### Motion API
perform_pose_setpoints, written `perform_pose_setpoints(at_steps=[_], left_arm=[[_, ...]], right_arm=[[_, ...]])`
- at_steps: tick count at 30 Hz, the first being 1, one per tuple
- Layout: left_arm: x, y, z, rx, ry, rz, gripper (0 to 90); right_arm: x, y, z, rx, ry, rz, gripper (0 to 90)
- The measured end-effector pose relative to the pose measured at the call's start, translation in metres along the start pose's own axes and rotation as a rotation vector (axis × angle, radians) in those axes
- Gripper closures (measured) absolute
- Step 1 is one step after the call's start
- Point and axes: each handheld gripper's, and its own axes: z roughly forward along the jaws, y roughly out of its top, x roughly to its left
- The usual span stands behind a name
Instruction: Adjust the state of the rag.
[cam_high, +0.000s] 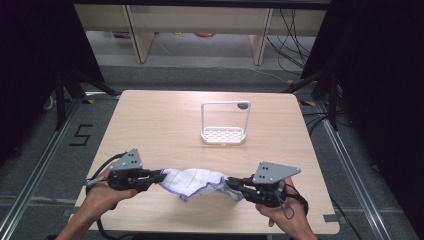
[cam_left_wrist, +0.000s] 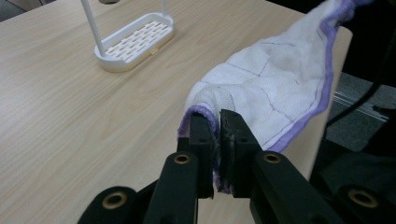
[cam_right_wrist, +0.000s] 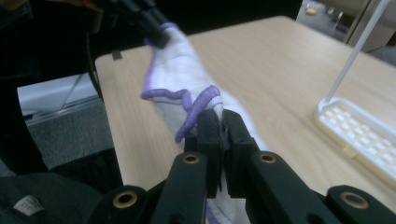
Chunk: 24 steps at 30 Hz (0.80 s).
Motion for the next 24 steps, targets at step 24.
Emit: perform_pose_setpoints(at_steps=[24], left_arm=[[0.080, -0.010, 0.137, 0.019, 0.056, -0.215, 75.2]], right_arm=[[-0.125, -0.068, 0.071, 0.290, -0.194, 0.221, 86.8]])
